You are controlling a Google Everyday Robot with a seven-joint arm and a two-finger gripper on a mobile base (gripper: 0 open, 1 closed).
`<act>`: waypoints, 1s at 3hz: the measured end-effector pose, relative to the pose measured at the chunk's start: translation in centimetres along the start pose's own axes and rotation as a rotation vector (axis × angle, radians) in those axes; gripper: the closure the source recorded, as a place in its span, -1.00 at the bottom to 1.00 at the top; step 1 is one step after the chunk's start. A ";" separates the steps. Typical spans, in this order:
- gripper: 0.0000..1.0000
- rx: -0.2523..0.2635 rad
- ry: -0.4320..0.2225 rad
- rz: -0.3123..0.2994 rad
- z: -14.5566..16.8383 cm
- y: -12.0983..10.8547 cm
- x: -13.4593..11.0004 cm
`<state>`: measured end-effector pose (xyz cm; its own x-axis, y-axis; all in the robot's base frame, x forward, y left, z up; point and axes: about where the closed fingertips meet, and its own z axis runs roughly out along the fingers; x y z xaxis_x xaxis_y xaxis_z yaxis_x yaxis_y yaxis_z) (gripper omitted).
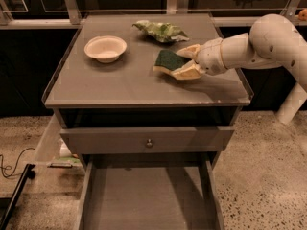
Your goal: Pick sponge from middle drawer and place on counter
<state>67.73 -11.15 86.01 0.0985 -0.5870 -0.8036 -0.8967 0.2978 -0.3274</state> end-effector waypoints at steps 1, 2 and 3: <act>-0.32 0.000 0.000 0.000 0.0 0.0 0.0; -0.79 0.000 0.000 0.000 0.0 0.0 0.0; -1.00 0.000 0.000 0.000 0.0 0.0 0.0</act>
Offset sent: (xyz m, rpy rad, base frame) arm 0.0000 0.0000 0.0000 0.0000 0.0000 0.0000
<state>67.73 -11.14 86.00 0.0985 -0.5869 -0.8036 -0.8968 0.2976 -0.3273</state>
